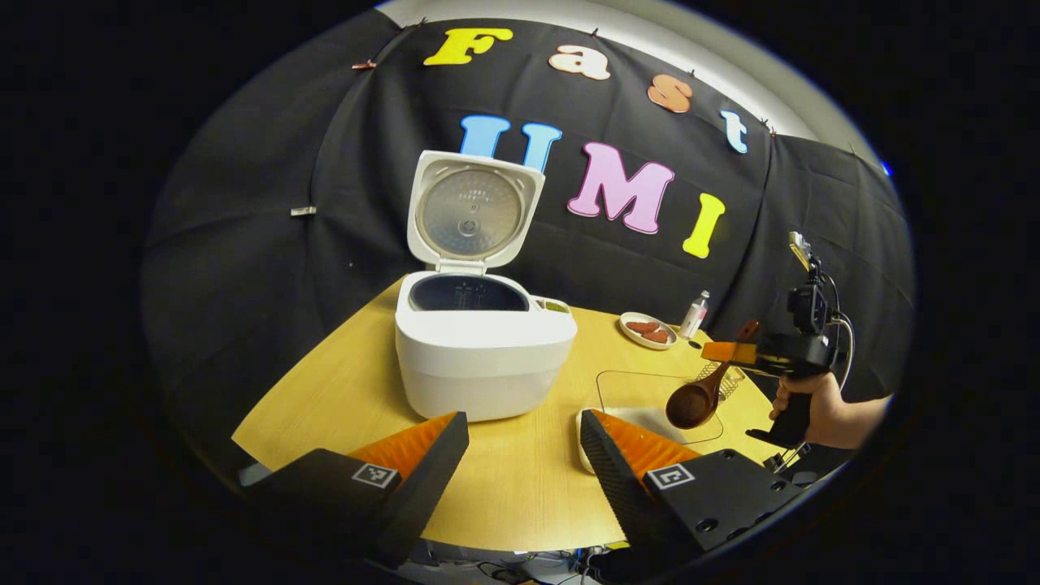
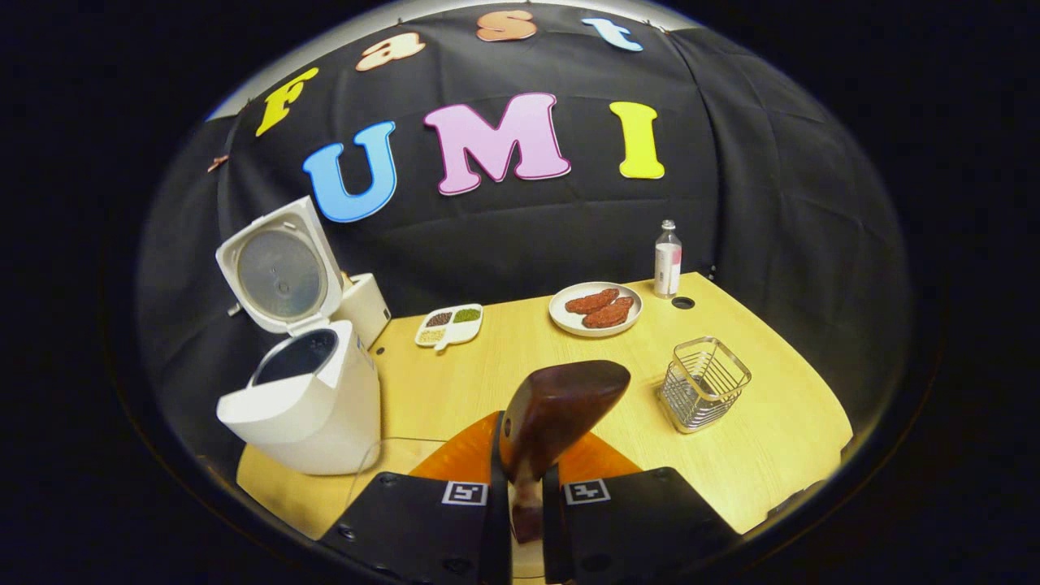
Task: Close the left gripper, press the button to open the rice cooker; take a wooden spoon from the chopstick holder with the right hand, scoop a spoonful of rice and pour it into the rice cooker, then put the wooden spoon back into the chopstick holder.
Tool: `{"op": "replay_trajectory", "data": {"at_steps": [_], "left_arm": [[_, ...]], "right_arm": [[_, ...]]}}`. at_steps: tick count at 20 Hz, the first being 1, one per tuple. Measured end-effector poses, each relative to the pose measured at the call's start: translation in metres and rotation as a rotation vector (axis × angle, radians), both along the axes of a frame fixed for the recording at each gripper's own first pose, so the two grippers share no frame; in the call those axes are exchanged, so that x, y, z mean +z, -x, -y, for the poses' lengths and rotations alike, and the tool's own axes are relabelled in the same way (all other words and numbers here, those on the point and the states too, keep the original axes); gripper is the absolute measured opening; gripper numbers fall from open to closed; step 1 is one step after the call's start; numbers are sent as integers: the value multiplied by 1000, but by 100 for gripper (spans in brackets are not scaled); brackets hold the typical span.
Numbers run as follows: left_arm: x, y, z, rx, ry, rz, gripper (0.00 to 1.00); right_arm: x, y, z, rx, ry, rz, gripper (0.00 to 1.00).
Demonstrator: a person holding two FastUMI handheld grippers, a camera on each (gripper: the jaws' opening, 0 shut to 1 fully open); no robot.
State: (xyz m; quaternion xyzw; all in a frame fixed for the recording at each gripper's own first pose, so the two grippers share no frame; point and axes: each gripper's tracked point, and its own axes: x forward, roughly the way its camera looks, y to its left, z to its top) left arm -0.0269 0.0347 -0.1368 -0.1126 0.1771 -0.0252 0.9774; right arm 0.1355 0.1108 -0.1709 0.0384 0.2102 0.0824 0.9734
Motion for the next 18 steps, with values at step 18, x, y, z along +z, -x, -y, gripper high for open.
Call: {"op": "replay_trajectory", "data": {"at_steps": [18], "left_arm": [[-1,-2,-22,17,9,-7,96]], "right_arm": [[-45,59,-102,-27,-222,-237,19]]}}
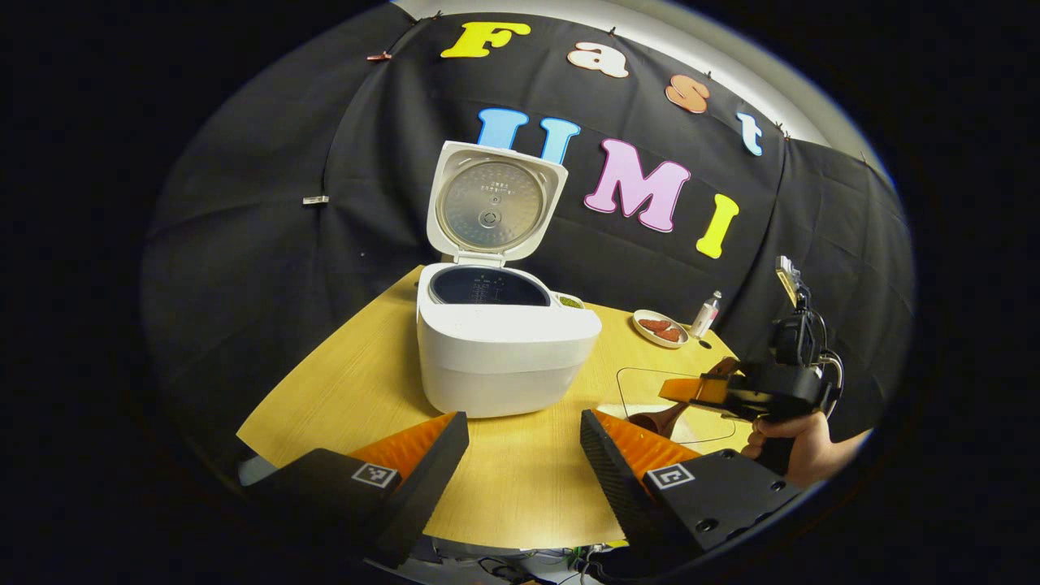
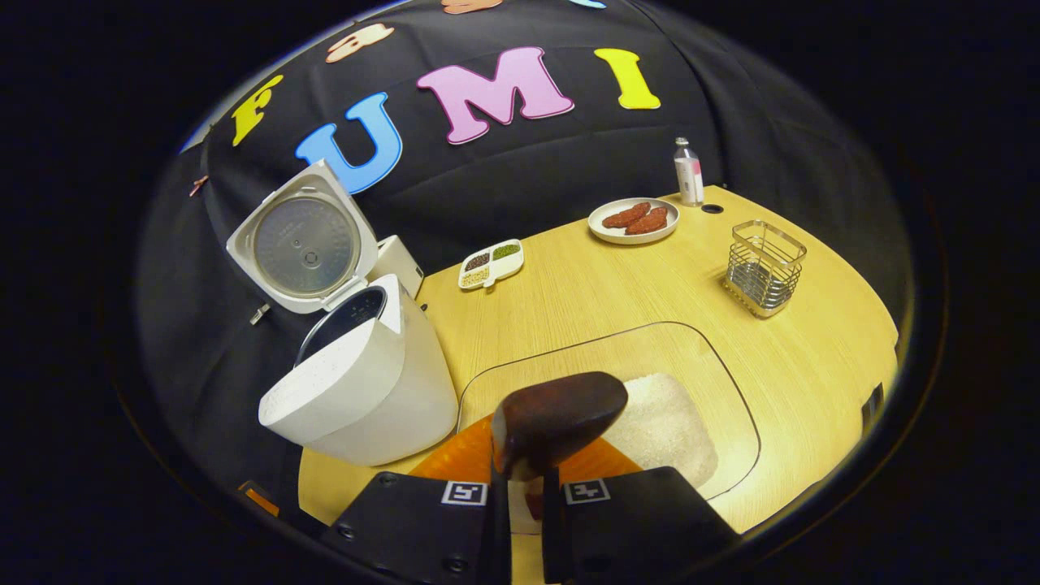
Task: Close the left gripper, press the button to open the rice cooker; take a wooden spoon from the chopstick holder with the right hand, scoop a spoonful of rice and pour it into the rice cooker, then put the wooden spoon back into the chopstick holder.
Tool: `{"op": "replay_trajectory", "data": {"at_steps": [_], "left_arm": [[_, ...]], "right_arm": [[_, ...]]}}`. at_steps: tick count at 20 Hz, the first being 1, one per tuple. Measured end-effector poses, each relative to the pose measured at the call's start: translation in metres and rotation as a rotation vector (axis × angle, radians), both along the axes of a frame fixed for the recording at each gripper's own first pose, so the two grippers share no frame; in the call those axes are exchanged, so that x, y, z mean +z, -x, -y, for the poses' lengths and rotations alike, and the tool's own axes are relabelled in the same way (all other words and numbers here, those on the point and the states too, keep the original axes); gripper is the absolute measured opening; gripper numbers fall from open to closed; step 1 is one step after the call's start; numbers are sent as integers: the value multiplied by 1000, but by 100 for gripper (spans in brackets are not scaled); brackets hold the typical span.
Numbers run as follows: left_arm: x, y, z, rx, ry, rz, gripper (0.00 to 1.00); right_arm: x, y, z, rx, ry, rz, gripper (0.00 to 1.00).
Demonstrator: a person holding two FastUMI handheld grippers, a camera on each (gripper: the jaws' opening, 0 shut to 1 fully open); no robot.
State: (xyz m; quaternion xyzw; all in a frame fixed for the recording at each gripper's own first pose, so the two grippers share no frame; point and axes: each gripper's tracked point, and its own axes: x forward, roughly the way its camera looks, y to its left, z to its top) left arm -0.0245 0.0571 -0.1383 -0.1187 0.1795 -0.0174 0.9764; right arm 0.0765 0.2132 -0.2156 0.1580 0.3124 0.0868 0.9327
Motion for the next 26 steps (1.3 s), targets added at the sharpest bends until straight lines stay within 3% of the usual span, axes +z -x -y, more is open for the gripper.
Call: {"op": "replay_trajectory", "data": {"at_steps": [13,17,26], "left_arm": [[-3,0,-11,37,36,-5,96],[-2,-1,-6,26,38,-1,95],[3,-4,9,-13,28,14,96]], "right_arm": [[0,-9,36,-198,-376,-235,19],[1,-14,66,-277,-418,-243,19],[62,-50,104,-378,-603,-181,19]]}}
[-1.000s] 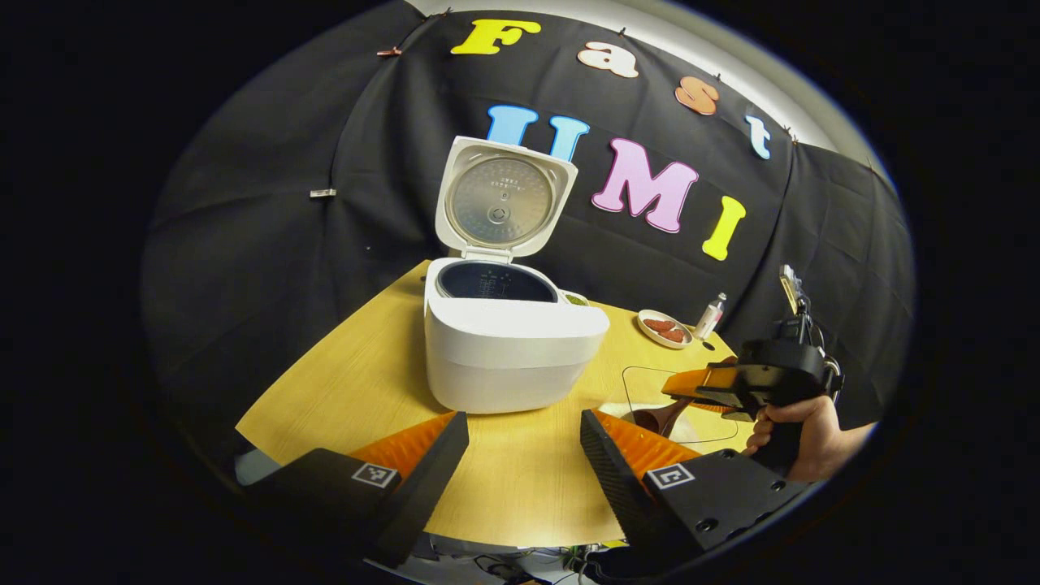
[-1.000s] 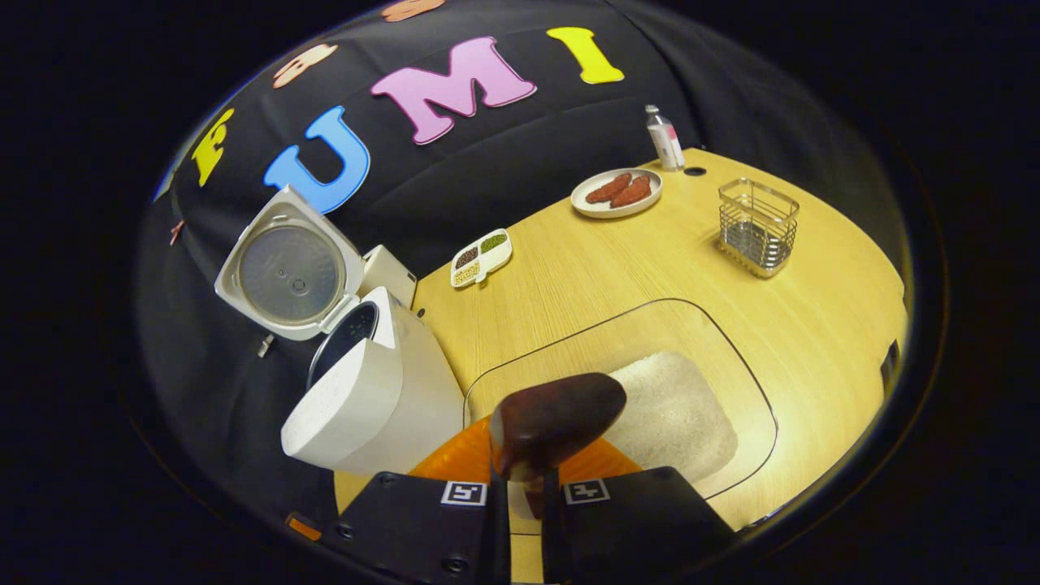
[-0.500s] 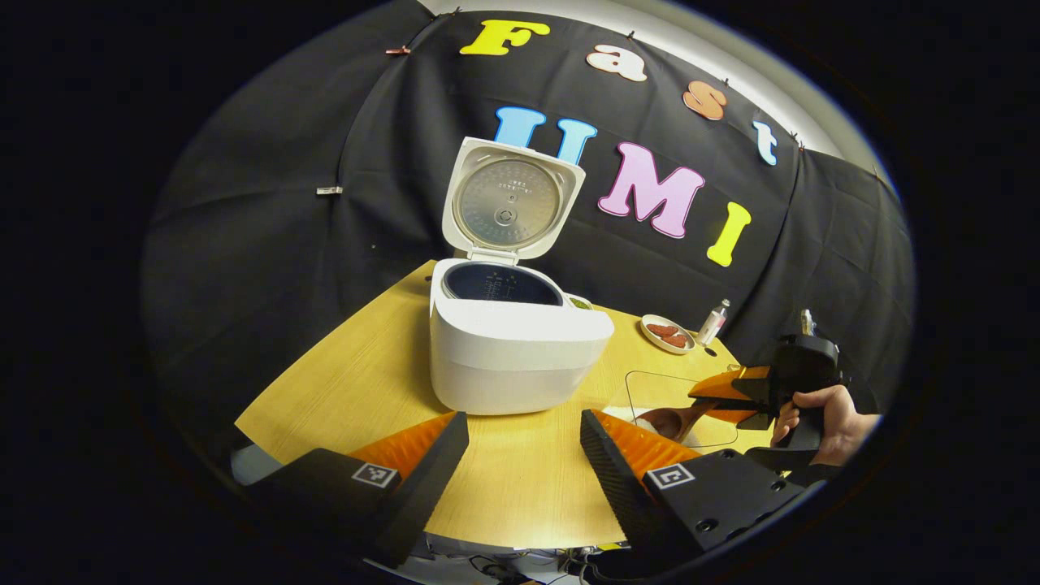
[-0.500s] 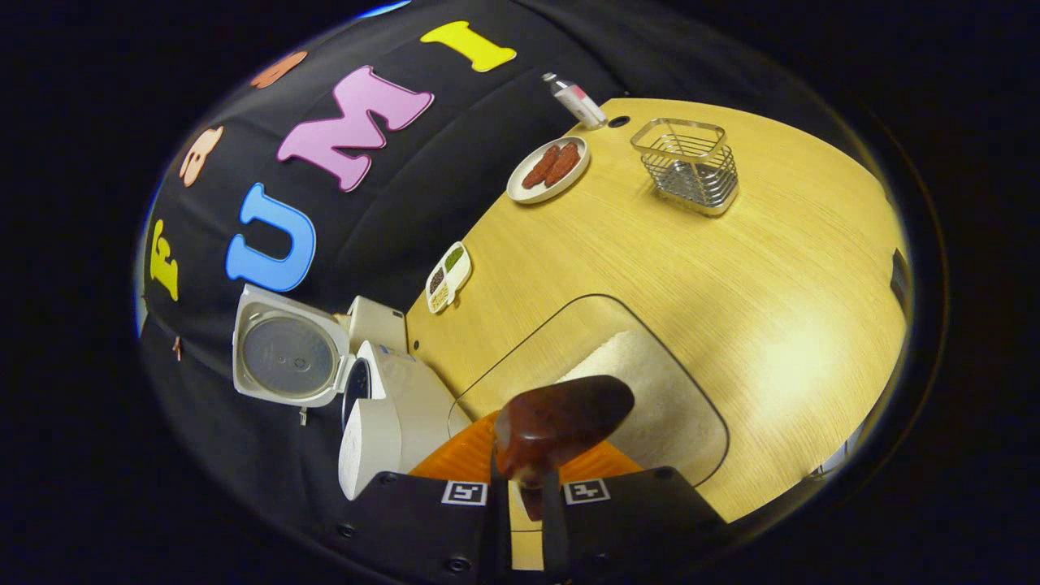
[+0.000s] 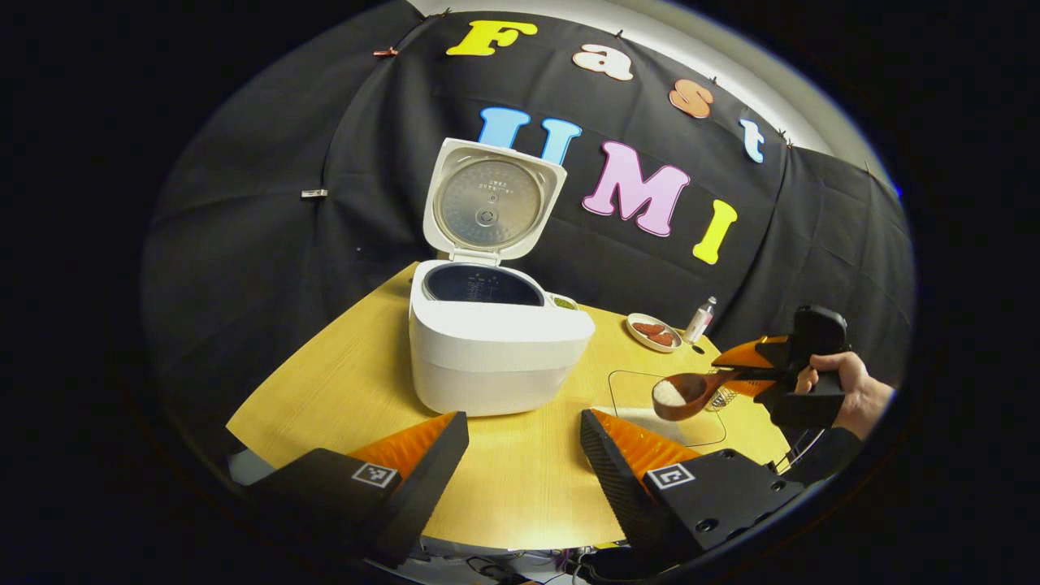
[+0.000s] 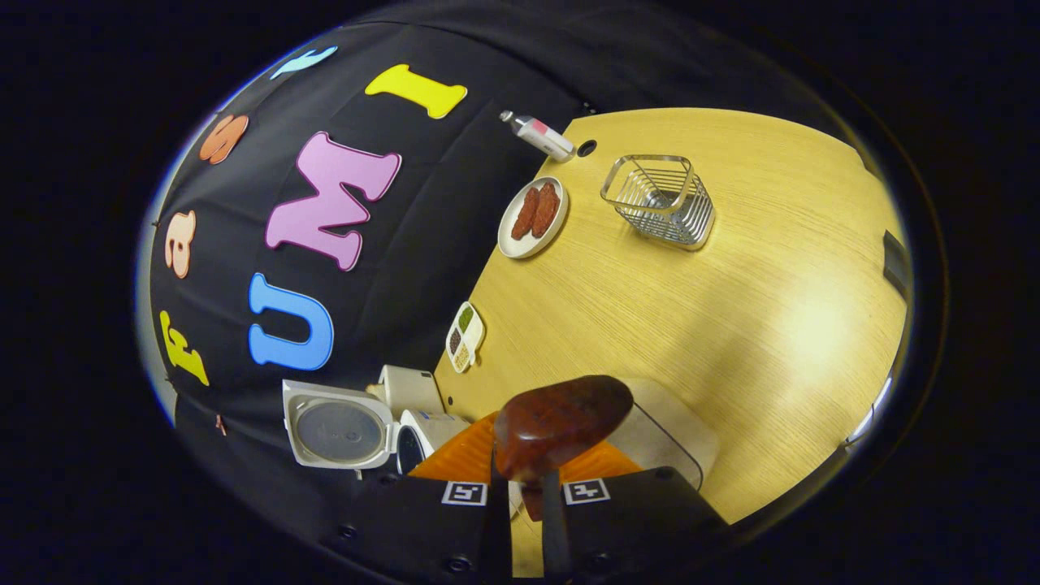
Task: Close the left gripper, press the button to open the rice cooker; take a wooden spoon from the chopstick holder with the right hand, scoop a spoonful of rice and pour it into the rice cooker, then put the wooden spoon back into the chopstick holder.
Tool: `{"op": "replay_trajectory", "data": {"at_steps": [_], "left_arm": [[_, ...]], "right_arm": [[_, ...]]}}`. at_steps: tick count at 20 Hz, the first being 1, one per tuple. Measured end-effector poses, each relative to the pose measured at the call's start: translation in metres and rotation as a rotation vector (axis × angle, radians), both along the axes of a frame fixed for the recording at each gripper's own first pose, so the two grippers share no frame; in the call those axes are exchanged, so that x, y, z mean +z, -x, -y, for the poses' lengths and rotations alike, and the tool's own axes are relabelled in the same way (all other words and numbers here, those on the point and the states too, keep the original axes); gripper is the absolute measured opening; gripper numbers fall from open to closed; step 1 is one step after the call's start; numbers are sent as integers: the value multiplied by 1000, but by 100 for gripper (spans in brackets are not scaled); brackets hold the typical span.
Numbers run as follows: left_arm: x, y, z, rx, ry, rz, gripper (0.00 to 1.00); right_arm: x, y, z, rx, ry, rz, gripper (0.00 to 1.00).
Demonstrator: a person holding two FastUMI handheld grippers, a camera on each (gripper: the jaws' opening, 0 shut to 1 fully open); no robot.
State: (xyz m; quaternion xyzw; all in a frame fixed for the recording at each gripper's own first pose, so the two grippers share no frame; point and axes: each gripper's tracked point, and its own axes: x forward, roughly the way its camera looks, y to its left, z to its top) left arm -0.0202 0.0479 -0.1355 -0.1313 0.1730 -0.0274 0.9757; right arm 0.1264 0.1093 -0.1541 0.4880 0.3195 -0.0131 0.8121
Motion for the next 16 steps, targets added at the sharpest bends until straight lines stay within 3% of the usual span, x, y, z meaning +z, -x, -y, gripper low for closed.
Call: {"op": "replay_trajectory", "data": {"at_steps": [7,16], "left_arm": [[2,1,5,-15,-3,13,96],[-3,6,-17,20,-10,16,96]], "right_arm": [[62,-27,-20,-5,-112,64,19],[103,-57,-98,71,-166,110,19]]}}
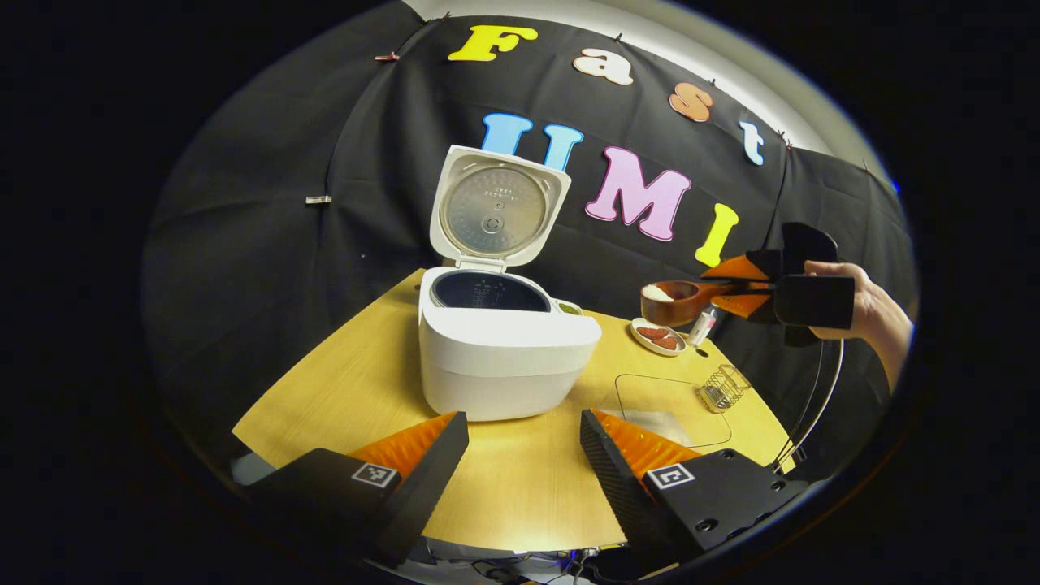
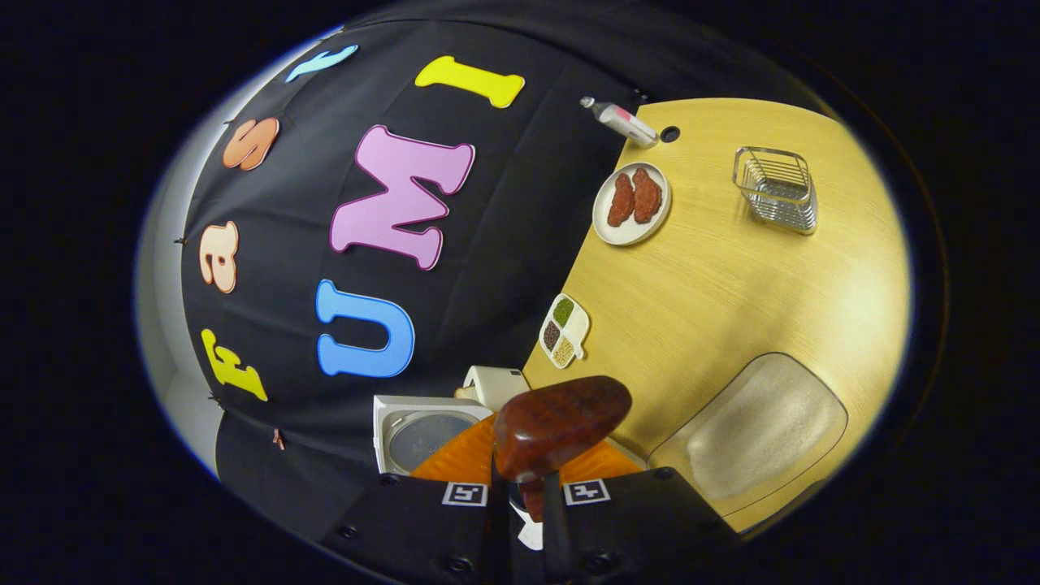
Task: Close the left gripper, press the button to open the rice cooker; take a wooden spoon from the chopstick holder with the right hand, scoop a spoonful of rice and pour it into the rice cooker, then put the wooden spoon back into the chopstick holder.
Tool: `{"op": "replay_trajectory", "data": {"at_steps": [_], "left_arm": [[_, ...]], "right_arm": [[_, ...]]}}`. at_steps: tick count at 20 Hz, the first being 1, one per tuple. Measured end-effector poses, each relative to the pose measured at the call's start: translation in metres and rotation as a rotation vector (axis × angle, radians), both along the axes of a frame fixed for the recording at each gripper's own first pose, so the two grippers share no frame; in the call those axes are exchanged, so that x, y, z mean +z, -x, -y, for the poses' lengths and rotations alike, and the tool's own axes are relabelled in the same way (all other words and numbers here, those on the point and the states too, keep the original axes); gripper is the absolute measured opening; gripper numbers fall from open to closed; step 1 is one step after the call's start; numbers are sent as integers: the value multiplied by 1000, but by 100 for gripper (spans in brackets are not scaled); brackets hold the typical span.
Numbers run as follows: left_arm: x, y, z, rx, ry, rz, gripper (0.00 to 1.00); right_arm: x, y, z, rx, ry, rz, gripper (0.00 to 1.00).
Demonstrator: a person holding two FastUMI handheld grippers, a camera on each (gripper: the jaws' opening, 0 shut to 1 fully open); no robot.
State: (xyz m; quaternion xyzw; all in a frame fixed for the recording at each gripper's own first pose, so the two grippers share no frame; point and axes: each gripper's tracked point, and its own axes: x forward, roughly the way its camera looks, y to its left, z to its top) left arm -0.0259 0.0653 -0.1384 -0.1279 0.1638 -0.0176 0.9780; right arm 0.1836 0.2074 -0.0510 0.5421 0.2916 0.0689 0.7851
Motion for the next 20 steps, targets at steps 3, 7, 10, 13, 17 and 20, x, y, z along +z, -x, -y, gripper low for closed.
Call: {"op": "replay_trajectory", "data": {"at_steps": [3,7,10,13,17,20], "left_arm": [[-3,0,-11,13,6,-11,96],[-7,-1,-31,43,13,-19,96],[-8,0,-46,79,44,-26,96],[-9,3,-66,118,57,-27,96],[-12,12,-93,179,58,-32,96],[-18,18,-103,208,72,-43,96]], "right_arm": [[11,-17,-40,22,-23,13,19],[20,-33,-93,77,3,46,19],[19,-41,-125,119,102,93,19],[10,-50,-154,148,190,140,19],[0,-57,-186,199,279,185,19],[-7,-61,-207,234,347,228,19]]}}
